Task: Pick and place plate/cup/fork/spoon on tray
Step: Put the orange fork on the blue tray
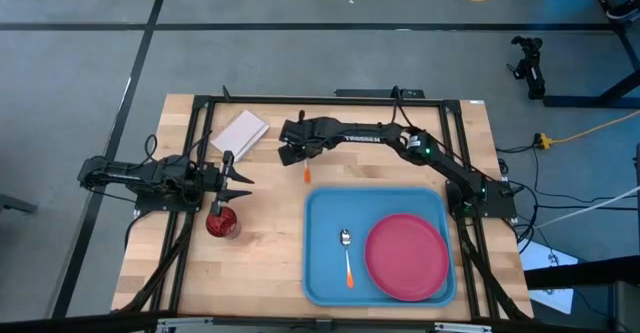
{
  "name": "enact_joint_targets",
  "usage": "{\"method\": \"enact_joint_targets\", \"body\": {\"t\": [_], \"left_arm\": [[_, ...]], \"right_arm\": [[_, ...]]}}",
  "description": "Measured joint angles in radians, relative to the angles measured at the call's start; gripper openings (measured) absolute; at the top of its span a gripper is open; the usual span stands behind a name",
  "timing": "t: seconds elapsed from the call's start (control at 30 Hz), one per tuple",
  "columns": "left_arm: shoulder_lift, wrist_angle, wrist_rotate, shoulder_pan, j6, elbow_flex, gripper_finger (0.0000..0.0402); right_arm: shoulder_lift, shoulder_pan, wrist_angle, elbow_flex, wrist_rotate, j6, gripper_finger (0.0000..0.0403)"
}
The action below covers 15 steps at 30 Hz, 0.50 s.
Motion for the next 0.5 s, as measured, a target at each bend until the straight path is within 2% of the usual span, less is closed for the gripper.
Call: {"method": "enact_joint_targets", "body": {"t": [0.5], "left_arm": [[0.0, 0.0, 0.0, 0.0, 0.0, 0.0, 0.0127]], "right_arm": [[-0.001, -0.008, 0.103, -0.087, -0.014, 0.083, 0.0113]]}}
